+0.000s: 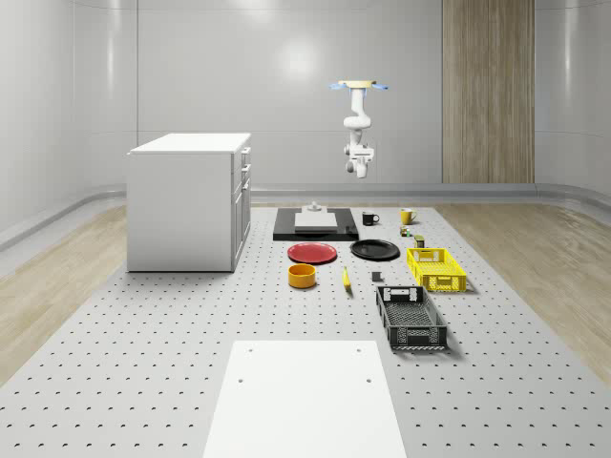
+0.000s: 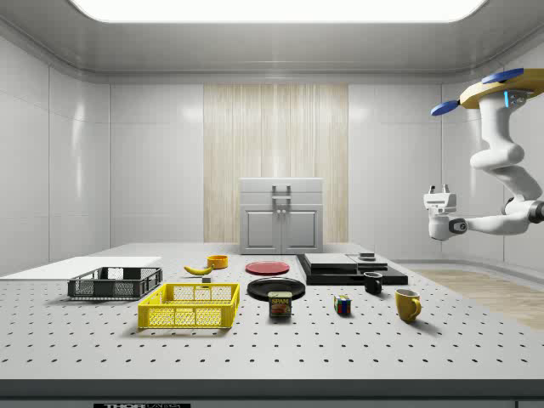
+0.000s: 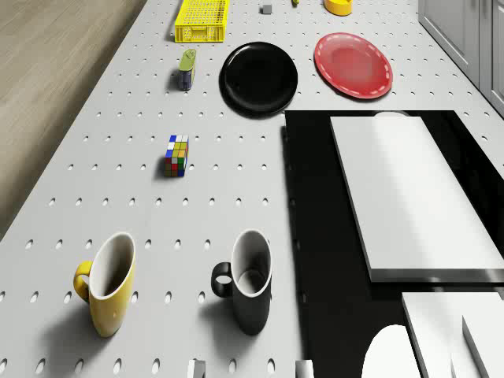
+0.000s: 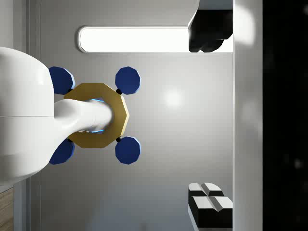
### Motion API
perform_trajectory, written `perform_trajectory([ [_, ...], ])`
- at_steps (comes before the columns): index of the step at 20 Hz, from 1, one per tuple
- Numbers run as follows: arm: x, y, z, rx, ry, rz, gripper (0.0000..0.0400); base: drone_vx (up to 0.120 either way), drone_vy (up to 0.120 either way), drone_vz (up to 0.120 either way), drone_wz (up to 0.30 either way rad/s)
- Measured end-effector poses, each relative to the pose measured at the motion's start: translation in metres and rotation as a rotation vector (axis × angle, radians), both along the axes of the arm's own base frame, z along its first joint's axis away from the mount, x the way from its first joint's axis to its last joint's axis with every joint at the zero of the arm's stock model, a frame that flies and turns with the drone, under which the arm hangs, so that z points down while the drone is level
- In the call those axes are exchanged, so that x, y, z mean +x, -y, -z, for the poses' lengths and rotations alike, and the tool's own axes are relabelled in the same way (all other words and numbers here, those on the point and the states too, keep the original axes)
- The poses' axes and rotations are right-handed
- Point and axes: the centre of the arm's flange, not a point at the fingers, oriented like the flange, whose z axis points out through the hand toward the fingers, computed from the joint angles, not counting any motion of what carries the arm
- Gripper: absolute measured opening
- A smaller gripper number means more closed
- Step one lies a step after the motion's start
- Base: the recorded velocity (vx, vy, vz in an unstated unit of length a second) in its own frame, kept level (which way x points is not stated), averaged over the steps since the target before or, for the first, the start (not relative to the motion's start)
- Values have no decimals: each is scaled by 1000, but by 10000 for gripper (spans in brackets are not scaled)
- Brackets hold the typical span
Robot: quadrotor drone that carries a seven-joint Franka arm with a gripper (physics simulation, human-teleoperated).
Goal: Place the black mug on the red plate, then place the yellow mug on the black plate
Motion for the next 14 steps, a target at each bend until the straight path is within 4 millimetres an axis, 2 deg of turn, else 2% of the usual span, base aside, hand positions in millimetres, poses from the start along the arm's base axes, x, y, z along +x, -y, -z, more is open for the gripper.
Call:
perform_trajectory([
  [5, -4, 0, -37, 0, 4, 0, 400, 0, 0, 0, 0],
  [10, -2, 0, -66, 0, 8, 0, 400, 120, 0, 0, 0],
  [14, -1, 0, -81, 0, 11, 0, 400, 120, -110, 0, 0],
])
